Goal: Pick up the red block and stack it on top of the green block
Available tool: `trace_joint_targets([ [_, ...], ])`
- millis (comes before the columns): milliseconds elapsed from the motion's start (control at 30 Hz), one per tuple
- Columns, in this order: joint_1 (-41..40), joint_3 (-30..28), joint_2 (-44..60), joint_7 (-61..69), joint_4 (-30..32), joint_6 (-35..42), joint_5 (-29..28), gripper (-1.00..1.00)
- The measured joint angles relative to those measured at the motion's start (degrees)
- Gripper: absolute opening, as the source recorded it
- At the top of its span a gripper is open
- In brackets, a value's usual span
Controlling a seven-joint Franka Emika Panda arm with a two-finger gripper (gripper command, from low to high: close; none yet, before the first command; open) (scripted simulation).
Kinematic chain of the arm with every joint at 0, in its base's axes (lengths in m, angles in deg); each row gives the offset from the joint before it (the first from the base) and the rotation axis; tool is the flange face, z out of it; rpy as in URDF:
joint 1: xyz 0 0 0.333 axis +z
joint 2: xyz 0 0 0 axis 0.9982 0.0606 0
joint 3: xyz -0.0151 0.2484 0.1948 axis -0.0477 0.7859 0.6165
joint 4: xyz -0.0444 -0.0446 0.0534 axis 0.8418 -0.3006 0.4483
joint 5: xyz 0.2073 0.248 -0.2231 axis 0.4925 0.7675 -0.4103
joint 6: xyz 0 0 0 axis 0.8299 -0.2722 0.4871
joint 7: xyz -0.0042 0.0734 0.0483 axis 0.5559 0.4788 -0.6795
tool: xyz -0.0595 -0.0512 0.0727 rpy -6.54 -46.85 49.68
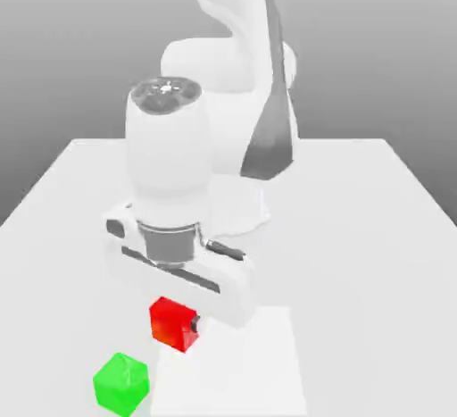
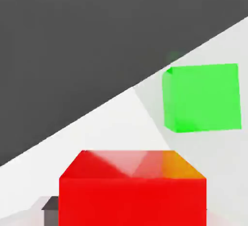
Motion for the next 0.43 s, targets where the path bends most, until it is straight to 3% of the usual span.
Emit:
trace_joint_targets([
  [167, -2.1, -3.1, 1.8, -9.8, -3.2, 1.4, 1.5, -1.0],
  [300, -3.4, -1.8, 9.1, -8.8, -4.0, -4.9, 4.6, -1.0],
  [333, -3.7, -1.4, 10.3, -8.5, -4.1, -6.1, 5.1, 1.0],
  [433, -3.7, -1.4, 10.3, -8.5, -4.1, -6.1, 5.1, 1.0],
])
